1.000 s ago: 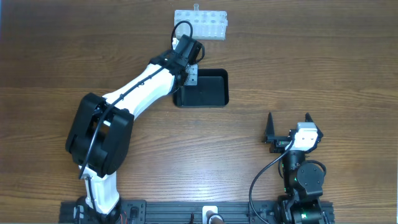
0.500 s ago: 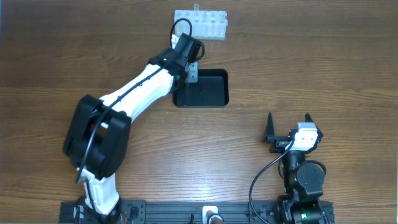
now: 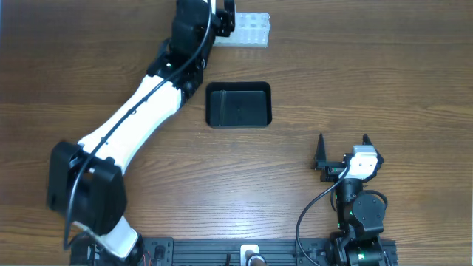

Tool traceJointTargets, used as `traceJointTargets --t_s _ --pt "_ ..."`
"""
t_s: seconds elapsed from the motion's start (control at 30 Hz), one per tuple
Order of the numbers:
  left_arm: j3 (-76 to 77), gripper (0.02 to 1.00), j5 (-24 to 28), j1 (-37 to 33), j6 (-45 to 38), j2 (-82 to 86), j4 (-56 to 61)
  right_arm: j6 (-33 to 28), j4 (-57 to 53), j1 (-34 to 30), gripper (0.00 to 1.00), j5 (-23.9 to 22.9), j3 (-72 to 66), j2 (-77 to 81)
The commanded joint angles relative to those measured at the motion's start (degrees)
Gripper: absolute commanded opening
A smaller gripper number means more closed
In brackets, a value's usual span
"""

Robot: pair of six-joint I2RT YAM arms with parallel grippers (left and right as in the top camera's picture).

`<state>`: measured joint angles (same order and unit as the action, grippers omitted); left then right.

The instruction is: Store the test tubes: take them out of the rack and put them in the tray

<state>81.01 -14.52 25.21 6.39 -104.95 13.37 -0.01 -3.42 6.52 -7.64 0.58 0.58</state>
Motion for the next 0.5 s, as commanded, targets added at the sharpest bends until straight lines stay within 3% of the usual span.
traceJointTargets --t_s 0.03,0.2,0.5 --pt "-0.2 0.783 6.8 -3.3 -4.7 -6.8 4.2 0.2 -0.2 0.3 0.993 -0.8 -0.3 0.0" --pt "3.6 0.803 16.7 -7.4 -4.7 -13.6 6.8 0.2 -0.2 0.3 0.991 -0.8 -0.3 0.0" --pt "17.2 0.803 20.0 -8.2 -7.5 -24.0 2.0 0.2 -0.2 0.3 0.993 -0.8 -0.3 0.0"
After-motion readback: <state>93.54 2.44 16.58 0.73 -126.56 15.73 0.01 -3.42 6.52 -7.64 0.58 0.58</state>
